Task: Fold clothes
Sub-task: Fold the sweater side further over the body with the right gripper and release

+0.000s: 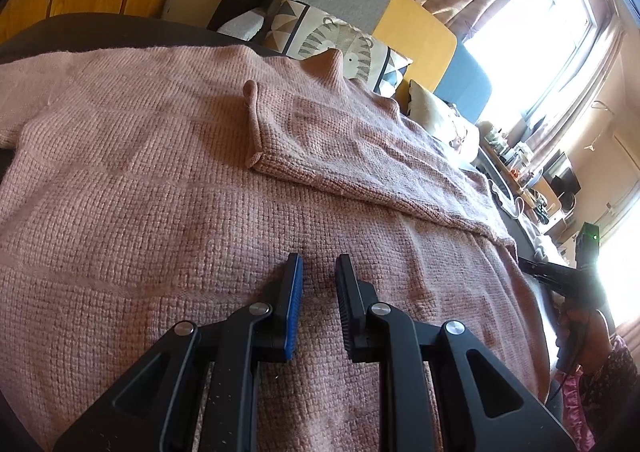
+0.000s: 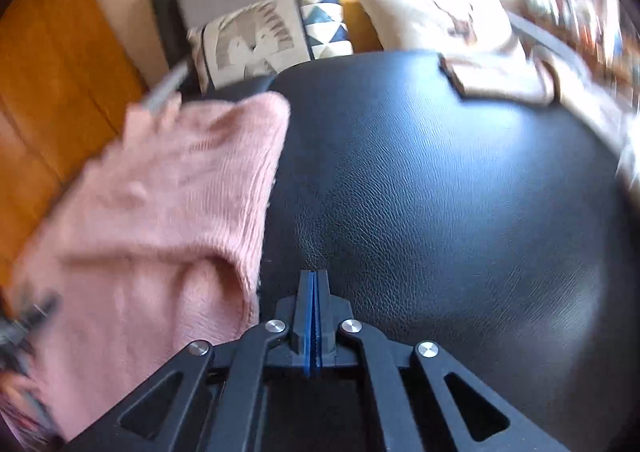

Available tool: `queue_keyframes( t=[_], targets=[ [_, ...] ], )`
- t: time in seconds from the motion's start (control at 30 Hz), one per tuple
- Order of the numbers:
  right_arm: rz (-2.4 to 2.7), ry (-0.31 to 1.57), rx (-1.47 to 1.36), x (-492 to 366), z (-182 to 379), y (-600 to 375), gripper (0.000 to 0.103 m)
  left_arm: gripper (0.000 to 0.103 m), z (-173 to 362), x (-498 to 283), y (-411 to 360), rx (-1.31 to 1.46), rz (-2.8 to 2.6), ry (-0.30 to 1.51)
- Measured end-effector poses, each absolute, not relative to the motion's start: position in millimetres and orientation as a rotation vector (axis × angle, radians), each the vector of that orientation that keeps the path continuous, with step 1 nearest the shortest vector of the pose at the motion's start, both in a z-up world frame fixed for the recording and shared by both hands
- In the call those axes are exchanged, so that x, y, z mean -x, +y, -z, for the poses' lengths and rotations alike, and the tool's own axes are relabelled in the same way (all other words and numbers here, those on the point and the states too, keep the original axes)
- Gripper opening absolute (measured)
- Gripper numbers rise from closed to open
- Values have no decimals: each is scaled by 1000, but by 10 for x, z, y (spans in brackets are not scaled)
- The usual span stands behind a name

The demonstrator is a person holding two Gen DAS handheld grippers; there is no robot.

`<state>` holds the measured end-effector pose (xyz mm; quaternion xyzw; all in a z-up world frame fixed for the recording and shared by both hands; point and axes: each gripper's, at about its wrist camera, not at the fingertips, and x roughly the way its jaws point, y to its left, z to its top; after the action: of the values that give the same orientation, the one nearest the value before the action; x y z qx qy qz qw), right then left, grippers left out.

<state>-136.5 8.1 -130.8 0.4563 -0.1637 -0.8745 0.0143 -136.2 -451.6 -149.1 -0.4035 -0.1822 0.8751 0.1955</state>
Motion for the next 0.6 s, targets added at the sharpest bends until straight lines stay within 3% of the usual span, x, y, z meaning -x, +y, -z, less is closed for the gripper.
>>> queue_keyframes(
  t=[0.13,0.27,0.33,0.5,0.6],
  targets=[
    [2692,-658,-1318,1191,1185,47,6,18,1498,1358,-4511,1131,-2452,-513],
    [2548,-576,-1404,1174,1289,-269,6,18,1505,1361,-4513,1131,-2452,-515],
    [2552,-481,-1442,1218,1365,-376,0,18,1509,1362,-4518,1131,-2450,-520],
    [2704,-229,-1481,1353,1327,-483,0,18,1516,1357,-4515,1130,-2447,-531],
    [2800,35,-1489,1345,1309,-608,0,18,1521,1344,-4519,1129,-2445,-537]
  ],
)
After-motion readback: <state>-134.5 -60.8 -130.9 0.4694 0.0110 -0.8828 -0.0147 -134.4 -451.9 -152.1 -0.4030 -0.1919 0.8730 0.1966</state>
